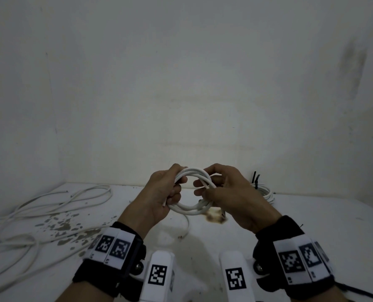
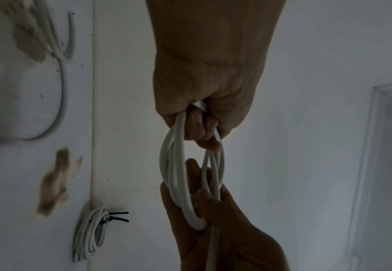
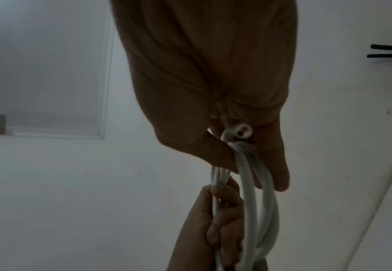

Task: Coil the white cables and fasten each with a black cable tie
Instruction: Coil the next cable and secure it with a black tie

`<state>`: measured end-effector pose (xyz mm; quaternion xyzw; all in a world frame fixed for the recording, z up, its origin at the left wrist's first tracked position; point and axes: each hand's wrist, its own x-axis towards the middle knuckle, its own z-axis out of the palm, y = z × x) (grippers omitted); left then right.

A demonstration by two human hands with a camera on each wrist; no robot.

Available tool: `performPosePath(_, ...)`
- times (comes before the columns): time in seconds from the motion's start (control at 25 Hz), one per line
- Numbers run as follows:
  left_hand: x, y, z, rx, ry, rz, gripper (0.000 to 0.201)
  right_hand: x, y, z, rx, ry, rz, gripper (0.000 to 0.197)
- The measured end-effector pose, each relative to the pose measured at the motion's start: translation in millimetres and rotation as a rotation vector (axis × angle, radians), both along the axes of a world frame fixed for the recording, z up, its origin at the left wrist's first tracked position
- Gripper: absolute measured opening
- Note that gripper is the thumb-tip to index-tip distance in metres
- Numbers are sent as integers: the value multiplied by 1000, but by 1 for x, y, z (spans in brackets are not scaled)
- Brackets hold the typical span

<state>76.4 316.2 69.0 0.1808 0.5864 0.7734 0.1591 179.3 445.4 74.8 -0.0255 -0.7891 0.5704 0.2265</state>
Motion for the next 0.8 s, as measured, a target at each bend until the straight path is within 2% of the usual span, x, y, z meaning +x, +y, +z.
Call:
performPosePath(0.12,0,0,1,-11,-8,-79,28,-1,-2,-2,-6,35,-25,16)
performPosePath(0.24,8,2,1,-77,49,-172,27,3,-6,1,1,-50,52,5)
performPosePath(0.36,14,3,4,-105,61,-179,29,4,-2,6,-435,-146,151,18)
performPosePath(0.44,16,3,3,-112,46,-194,28,2,-2,10,-614,-157,136,17)
performPosePath(0.6,19,4,0,-115,-8,-283,33,-5,-2,6,-651,-95,-17,18)
performPosePath(0.8,19,4,2,-25,-150,-384,49,-7,-4,7,-707,-24,-50,19)
